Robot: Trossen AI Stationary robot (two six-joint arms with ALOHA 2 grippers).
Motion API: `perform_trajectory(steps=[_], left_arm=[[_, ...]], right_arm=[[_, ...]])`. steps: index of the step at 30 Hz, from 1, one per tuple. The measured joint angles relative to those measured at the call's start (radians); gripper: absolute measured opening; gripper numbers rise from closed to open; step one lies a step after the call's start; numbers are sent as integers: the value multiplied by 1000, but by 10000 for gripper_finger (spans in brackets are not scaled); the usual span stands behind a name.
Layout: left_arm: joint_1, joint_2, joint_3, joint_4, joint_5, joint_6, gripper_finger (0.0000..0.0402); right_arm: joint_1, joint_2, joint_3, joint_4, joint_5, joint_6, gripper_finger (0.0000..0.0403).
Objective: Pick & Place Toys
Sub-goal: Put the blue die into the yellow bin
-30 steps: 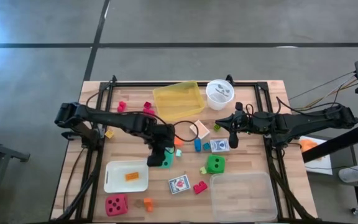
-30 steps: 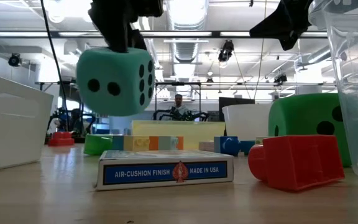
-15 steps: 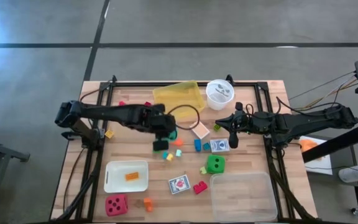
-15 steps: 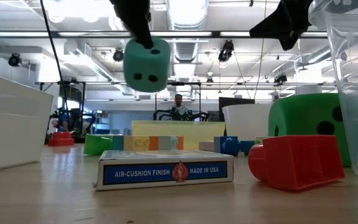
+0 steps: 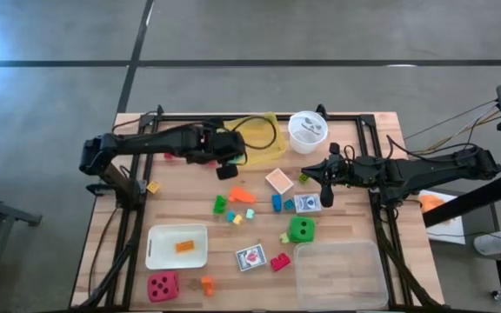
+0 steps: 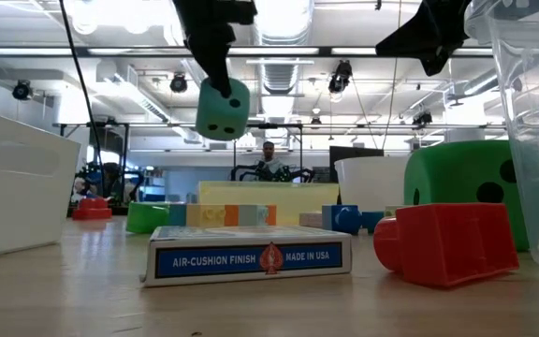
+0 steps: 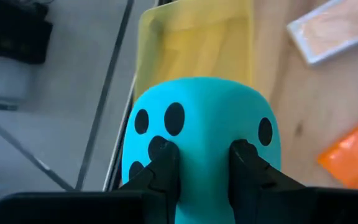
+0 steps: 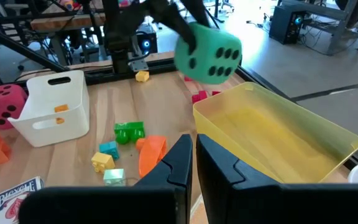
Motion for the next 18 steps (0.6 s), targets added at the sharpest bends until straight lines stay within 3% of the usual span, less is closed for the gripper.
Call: perform_trajectory(steps=[18], left_arm=[[111,2,-1,126,12,157,87]], right_arm=[[0,0,0,0,0,2,20]])
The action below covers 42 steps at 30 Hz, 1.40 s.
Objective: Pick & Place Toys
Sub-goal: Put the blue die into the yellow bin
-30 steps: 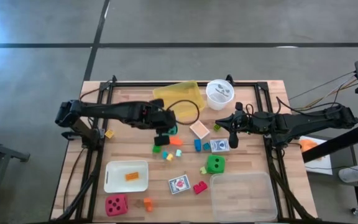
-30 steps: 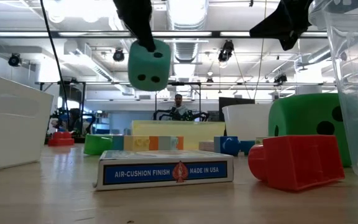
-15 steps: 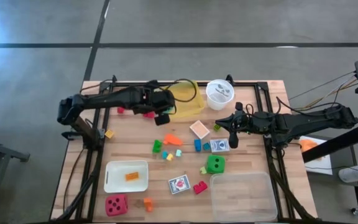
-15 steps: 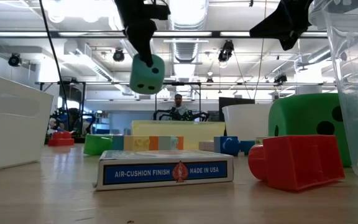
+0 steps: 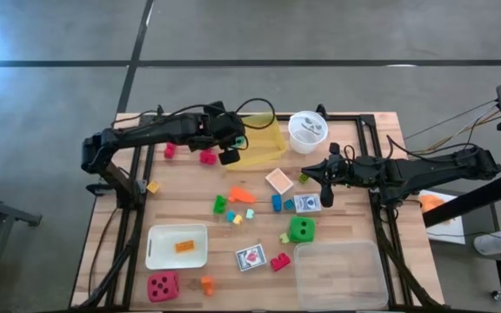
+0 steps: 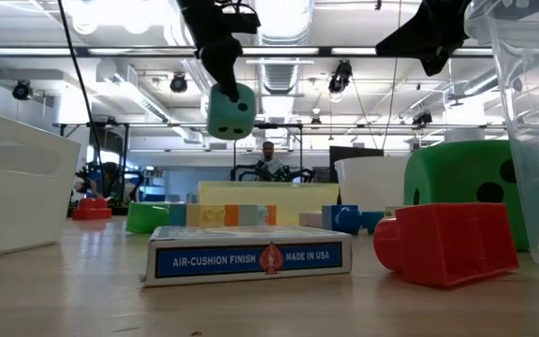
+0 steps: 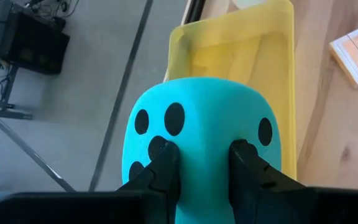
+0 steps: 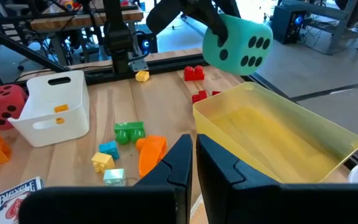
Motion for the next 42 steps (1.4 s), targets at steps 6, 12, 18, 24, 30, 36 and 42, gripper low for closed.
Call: perform_trajectory(steps=[6,12,18,24,30,36,42], left_arm=[[21,5,-28,58,11,31,87],[42,6,-97,133,18,62,87],[46,6,-176,216,16,87,87],[50,7,-273,343,18,96,87],[52,7,-357,448,3,96,87],[54,7,-413,511,-4,96,87],[54,7,-475,545,-4,90,87]], right_arm=[[0,0,0,0,0,-1,20],[0,0,0,-1,0,-2,20],[0,0,0,-1,0,-2,20],[0,0,0,-1,0,-1,20],[0,0,0,-1,0,0,20],[0,0,0,-1,0,-2,20],[0,0,0,-1,0,-2,20]])
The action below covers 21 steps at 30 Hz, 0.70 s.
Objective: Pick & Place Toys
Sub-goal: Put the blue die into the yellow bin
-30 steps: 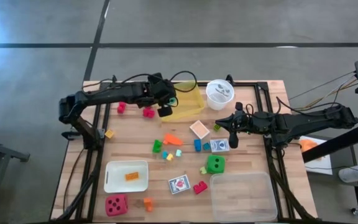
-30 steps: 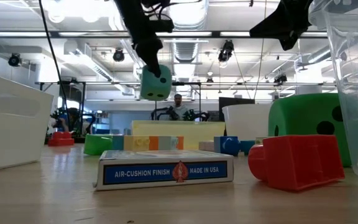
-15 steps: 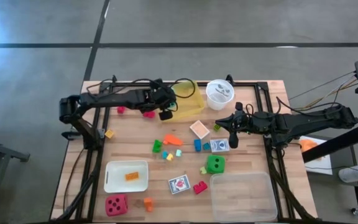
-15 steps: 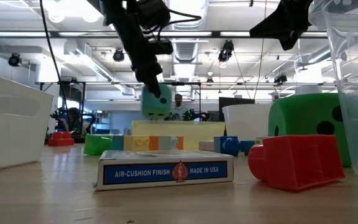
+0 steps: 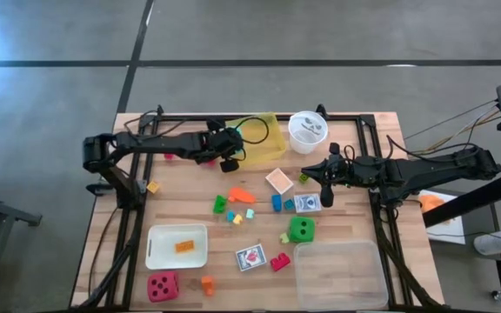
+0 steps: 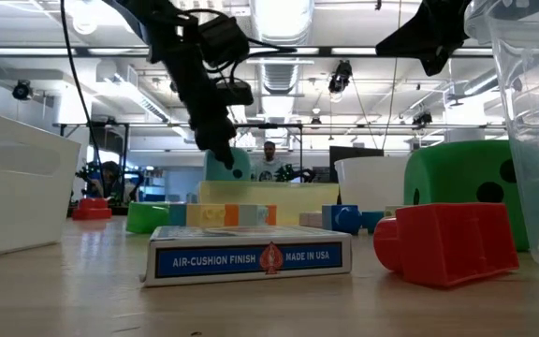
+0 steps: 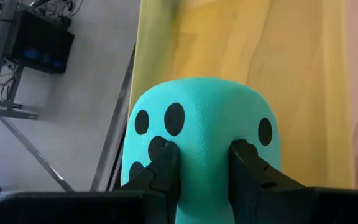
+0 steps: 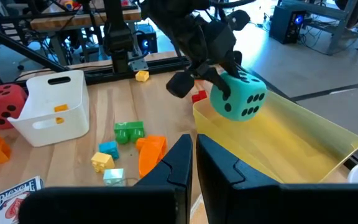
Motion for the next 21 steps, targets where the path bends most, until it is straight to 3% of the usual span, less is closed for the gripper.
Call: perform_trajectory(steps=[9,21], left_arm=[[-1,0,-89,129,-8,1,86],[-2,6,-103,148,-7,2,86]], right_arm=[[0,0,0,0,0,0,20],[0,0,0,0,0,0,20]])
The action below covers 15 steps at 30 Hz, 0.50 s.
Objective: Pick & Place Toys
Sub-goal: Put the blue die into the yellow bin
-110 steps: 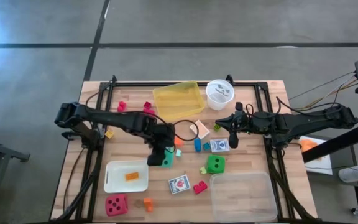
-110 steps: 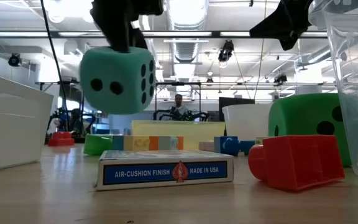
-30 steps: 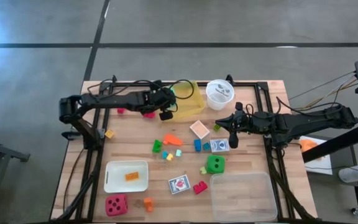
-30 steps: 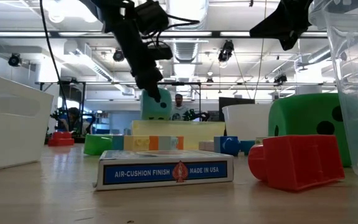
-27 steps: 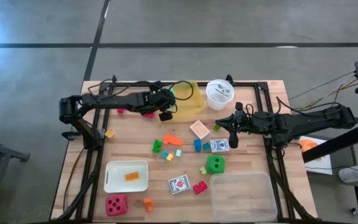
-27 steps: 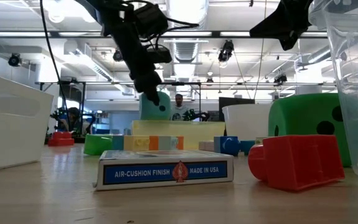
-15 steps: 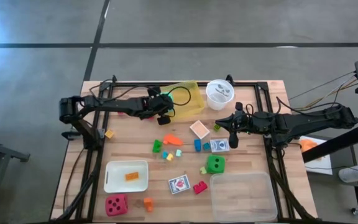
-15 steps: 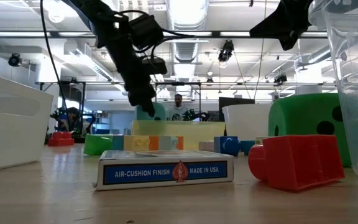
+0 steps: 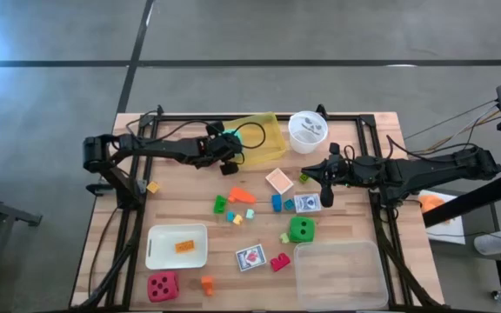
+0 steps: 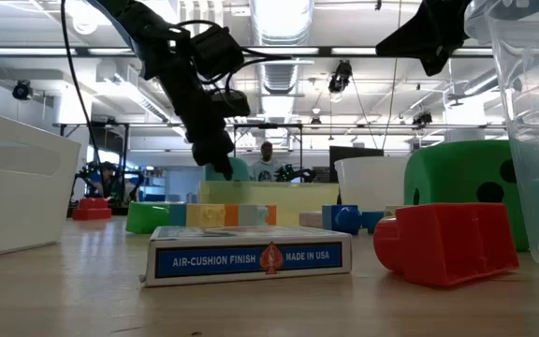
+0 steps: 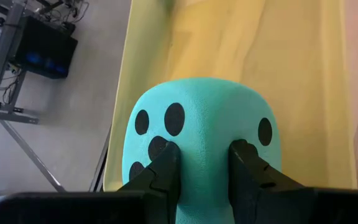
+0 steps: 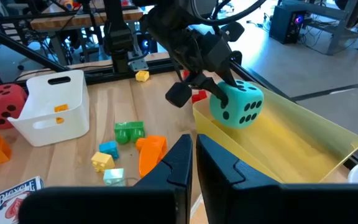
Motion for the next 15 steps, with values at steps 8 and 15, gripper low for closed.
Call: perform_trajectory(steps=[8,15], left_arm=[[-7,15,-10,15,8,-20,86],[-10,15,-67,77,6,-23,86]], right_arm=[[0,0,0,-1,0,0,20],[0,0,0,-1,0,0,20]])
